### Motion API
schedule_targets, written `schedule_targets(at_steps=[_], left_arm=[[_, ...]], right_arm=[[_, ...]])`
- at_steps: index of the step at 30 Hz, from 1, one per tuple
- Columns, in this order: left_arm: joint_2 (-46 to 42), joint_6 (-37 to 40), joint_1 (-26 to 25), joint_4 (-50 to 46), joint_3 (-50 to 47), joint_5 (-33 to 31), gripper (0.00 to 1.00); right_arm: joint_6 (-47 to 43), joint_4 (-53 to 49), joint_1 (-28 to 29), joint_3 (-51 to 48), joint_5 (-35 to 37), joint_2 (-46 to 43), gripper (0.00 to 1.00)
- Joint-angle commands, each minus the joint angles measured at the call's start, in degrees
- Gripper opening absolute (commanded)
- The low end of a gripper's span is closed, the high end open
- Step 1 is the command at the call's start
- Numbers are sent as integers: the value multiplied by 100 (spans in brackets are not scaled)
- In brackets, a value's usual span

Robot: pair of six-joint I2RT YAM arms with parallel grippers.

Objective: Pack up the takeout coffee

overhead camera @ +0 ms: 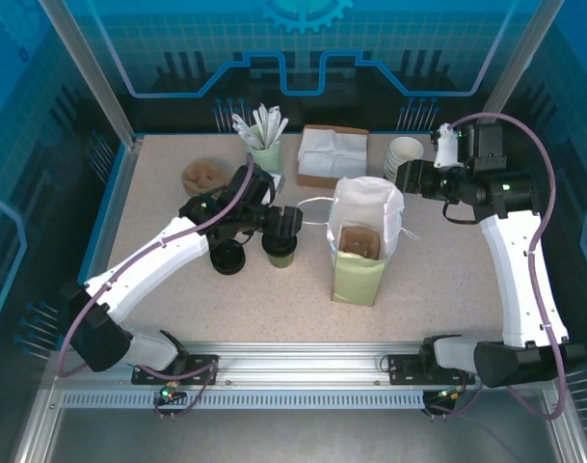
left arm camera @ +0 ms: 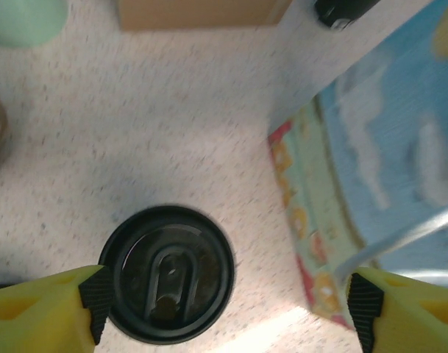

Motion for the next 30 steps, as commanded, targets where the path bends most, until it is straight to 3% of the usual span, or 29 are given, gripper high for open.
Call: schedule_targets(at_steps=[1,13,18,30], left_arm=[[-77,-15,45,213,-384,-166,88],[-252,125,23,506,-681,204,92],[-185,345,-35,545,-746,164,92],[-93,599,-148,548,-787,115,92]], right_arm=[[-387,-115,95,282,-130,105,59],[-780,77,418,294,-355,252,59],[-1548,107,376,433,31,471,62],[-3645,-486,274,1223,-867,1807,63]])
